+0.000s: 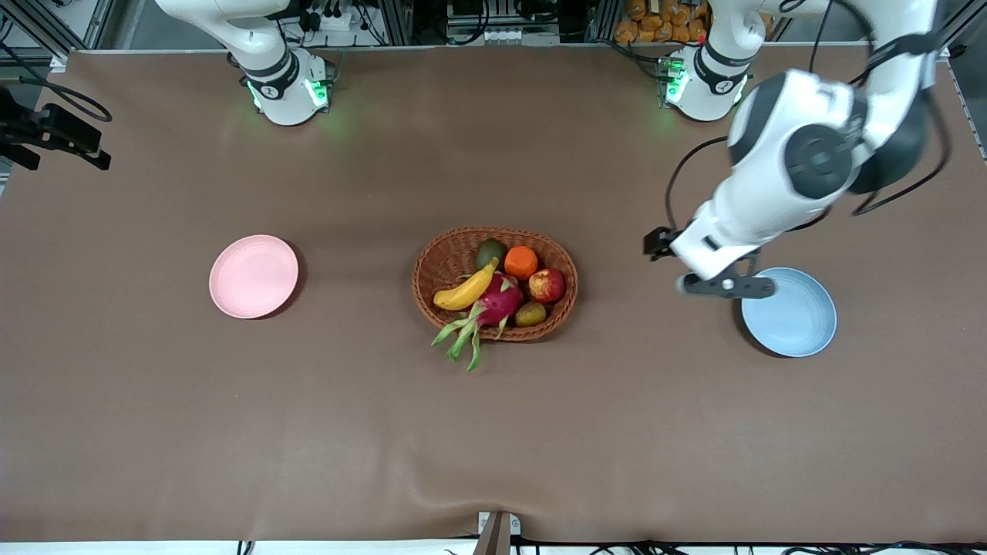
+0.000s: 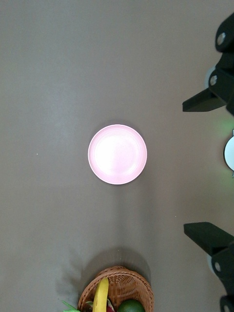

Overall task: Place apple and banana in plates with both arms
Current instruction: 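Move the left gripper from the blue plate over the basket, then lower the left gripper and grasp the red apple, then carry the red apple with the left gripper over the blue plate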

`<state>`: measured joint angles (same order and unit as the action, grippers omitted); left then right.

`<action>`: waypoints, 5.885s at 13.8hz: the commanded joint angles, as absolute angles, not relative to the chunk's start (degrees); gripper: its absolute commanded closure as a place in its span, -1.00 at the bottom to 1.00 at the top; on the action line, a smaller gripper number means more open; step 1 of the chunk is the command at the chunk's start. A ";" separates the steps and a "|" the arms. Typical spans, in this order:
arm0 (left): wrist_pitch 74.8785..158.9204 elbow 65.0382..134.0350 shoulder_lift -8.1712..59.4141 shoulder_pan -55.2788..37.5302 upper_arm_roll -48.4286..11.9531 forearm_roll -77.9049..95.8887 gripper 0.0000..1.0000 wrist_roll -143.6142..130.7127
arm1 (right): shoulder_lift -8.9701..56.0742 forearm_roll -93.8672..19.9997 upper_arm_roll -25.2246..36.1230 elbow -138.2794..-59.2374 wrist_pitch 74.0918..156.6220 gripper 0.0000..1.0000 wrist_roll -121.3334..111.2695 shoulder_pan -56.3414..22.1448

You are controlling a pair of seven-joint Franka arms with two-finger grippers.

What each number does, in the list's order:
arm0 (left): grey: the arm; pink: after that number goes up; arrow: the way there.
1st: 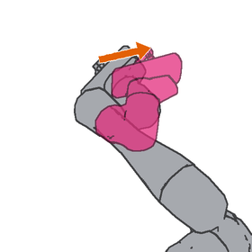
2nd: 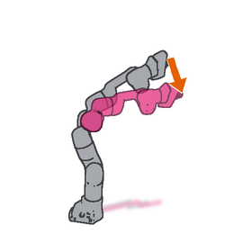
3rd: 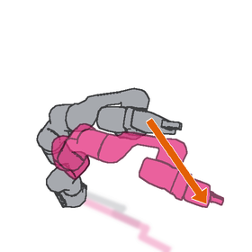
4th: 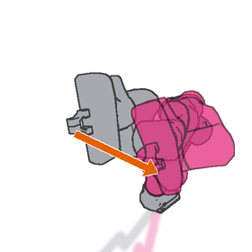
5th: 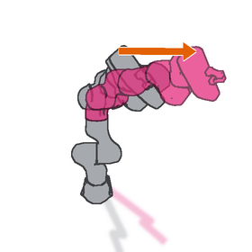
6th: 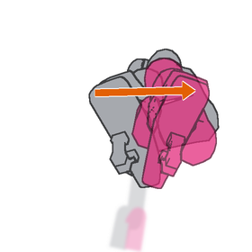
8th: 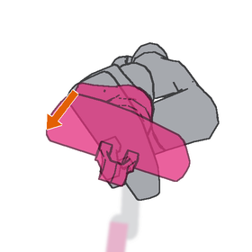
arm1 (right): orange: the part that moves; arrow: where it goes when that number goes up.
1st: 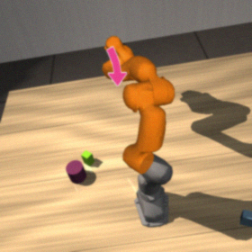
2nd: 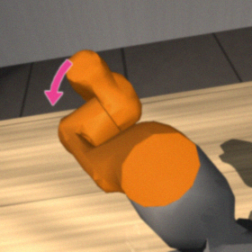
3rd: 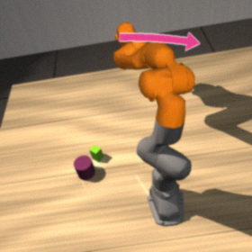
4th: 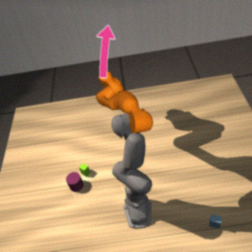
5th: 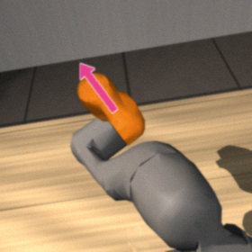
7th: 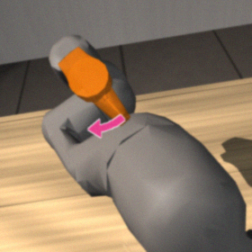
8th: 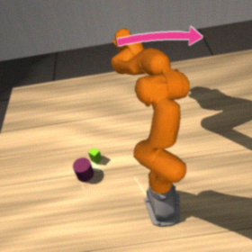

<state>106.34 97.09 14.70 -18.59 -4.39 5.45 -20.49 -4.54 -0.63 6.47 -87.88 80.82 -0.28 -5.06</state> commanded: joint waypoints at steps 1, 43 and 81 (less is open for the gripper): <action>109.50 96.68 17.57 -18.98 -4.13 10.97 -1.00 -24.16 | -5.71 -1.23 6.33 -89.03 81.56 -1.00 -0.70 -4.83; 123.22 87.80 40.96 -33.22 -3.78 10.46 -0.65 -50.27 | -5.36 -1.32 6.15 -89.30 81.21 -1.00 -0.70 -5.27; 127.06 110.81 18.81 7.72 -3.87 -2.54 0.73 5.89 | 23.46 5.54 5.98 -88.59 110.19 -1.00 71.16 -41.04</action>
